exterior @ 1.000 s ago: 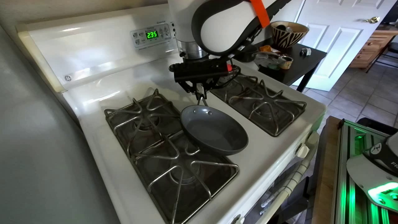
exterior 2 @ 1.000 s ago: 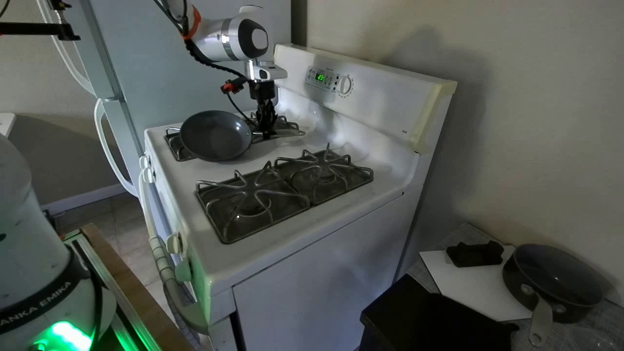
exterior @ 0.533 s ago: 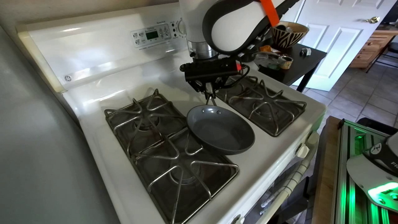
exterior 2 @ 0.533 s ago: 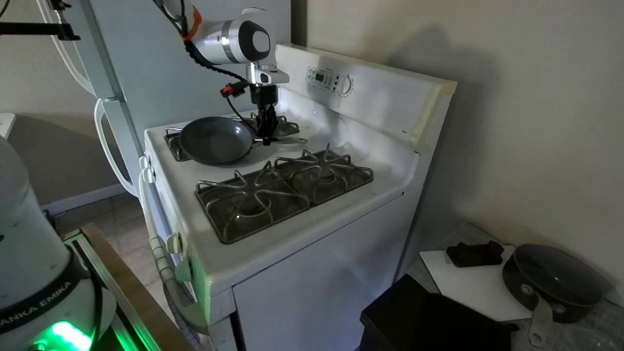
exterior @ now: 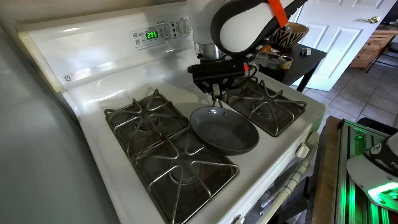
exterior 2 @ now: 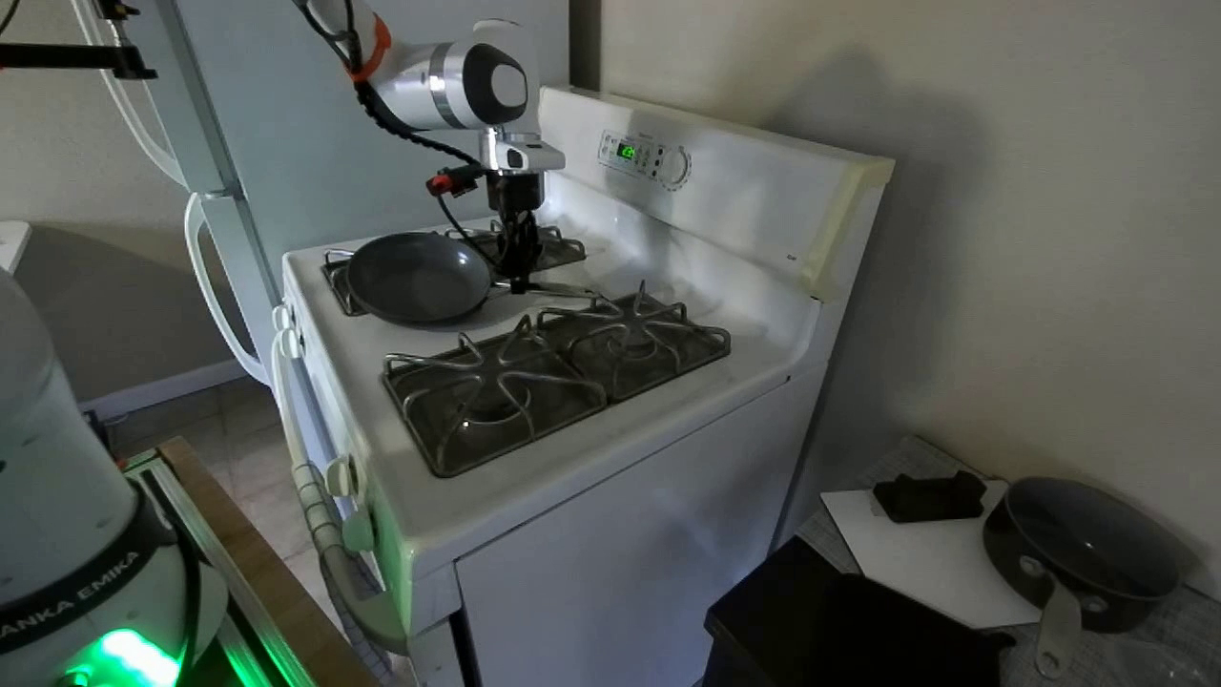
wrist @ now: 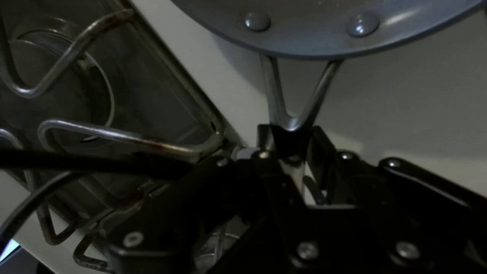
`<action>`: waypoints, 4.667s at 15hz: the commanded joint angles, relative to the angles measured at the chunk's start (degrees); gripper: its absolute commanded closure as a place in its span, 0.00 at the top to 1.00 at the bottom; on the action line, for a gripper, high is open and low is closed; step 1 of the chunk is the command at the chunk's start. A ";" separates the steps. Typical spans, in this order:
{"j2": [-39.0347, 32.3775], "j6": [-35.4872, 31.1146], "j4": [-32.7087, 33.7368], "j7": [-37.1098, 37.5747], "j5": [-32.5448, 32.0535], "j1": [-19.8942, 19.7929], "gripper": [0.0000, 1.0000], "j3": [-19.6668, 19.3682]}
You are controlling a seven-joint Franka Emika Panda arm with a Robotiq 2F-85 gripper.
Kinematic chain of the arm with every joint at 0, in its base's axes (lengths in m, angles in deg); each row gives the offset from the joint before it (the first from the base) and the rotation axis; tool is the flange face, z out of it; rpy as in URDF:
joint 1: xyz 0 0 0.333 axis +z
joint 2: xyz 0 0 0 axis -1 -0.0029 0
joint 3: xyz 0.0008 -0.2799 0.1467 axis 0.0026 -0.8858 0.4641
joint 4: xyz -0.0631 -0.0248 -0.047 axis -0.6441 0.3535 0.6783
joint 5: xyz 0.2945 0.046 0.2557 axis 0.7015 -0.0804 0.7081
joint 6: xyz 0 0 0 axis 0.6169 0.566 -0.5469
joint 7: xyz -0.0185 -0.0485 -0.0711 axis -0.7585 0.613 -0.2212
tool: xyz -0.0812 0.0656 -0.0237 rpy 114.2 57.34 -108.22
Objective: Move the pan to the right
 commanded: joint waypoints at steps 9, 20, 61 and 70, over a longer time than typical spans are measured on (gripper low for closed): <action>3.33 -2.99 -5.37 1.27 1.09 -1.35 0.05 0.23; 6.44 -2.62 -7.83 2.09 -1.90 -1.83 0.05 -0.57; 4.38 -10.65 -11.01 -1.78 -1.74 -1.72 0.00 -0.04; 4.70 -7.66 -10.41 -0.83 -1.98 -1.99 0.00 -0.58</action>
